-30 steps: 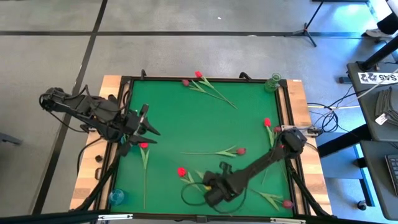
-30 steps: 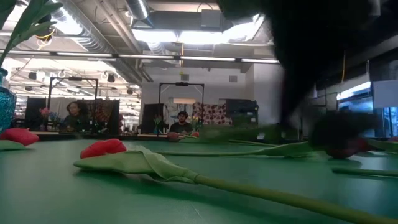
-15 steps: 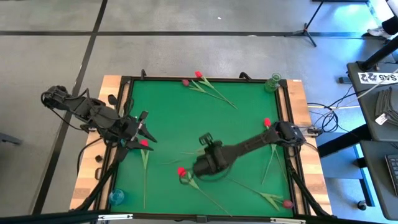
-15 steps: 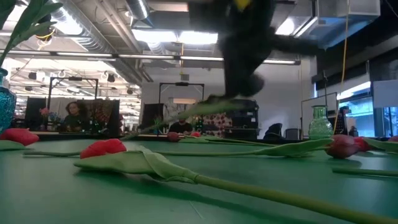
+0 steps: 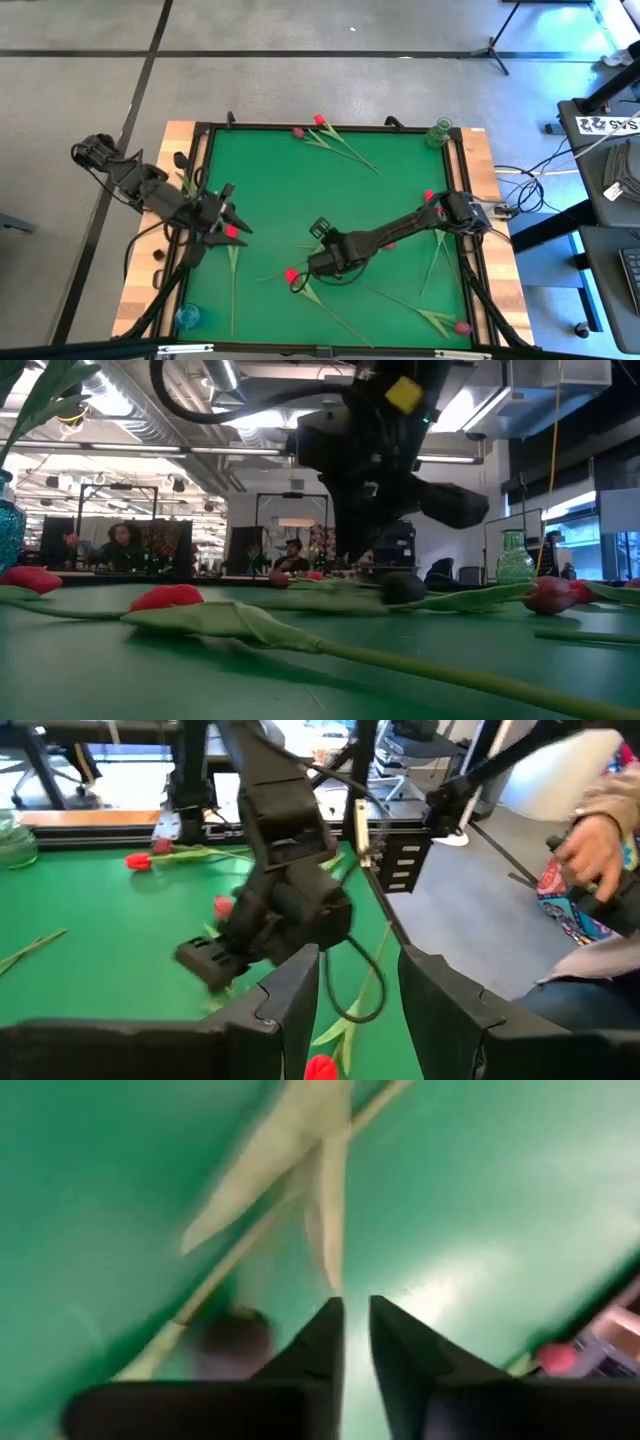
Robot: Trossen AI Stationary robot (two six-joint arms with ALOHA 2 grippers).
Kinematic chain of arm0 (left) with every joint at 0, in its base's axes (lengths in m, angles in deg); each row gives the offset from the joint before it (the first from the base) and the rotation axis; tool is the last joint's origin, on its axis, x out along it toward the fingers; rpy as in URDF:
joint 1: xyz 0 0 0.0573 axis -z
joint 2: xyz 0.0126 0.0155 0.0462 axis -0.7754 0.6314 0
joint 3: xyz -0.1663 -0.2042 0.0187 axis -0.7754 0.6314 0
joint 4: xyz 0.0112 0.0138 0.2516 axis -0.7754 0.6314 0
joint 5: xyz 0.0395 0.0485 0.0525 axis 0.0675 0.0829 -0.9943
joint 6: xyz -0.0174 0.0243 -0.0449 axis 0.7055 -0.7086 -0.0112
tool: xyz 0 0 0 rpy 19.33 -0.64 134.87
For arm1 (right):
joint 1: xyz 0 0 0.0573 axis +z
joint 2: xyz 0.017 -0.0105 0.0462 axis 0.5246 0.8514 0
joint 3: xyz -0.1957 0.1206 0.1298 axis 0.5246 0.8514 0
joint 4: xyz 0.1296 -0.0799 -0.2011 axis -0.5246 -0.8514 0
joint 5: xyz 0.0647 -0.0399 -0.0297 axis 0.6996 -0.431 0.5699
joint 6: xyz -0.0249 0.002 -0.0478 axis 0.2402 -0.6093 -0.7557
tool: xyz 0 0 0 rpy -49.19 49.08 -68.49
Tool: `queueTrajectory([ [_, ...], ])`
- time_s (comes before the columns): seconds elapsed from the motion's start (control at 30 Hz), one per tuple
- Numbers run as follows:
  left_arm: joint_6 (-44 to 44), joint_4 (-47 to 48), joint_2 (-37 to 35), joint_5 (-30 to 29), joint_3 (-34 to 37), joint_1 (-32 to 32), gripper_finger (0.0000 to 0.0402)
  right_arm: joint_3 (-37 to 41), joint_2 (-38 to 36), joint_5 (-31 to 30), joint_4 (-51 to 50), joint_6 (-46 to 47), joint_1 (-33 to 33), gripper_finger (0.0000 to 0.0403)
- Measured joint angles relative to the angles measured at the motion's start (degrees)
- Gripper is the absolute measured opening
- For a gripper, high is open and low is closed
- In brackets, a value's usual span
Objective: Sort flowers into vase by color
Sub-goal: Put the black tulip into the blue vase
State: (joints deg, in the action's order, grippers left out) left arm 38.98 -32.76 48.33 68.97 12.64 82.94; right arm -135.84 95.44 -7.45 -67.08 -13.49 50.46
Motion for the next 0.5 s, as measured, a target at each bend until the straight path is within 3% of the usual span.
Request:
queueTrajectory([
  [0.13, 1.5, -1.6, 1.7, -6.5, 0.0, 7.0, 0.0135, 0.0, -0.2, -6.1, -0.1, 1.3, -0.1, 0.013],
  [0.3, 0.9, -6.6, 4.0, -8.2, 0.0, 15.3, 0.0135, 0.0, -0.6, -13.9, -1.6, 6.0, 0.0, 0.0219],
  [0.5, -0.8, -8.9, 6.2, -8.3, 0.0, 23.8, 0.0135, -2.6, -2.5, -16.9, -11.6, 18.9, 1.4, 0.0271],
])
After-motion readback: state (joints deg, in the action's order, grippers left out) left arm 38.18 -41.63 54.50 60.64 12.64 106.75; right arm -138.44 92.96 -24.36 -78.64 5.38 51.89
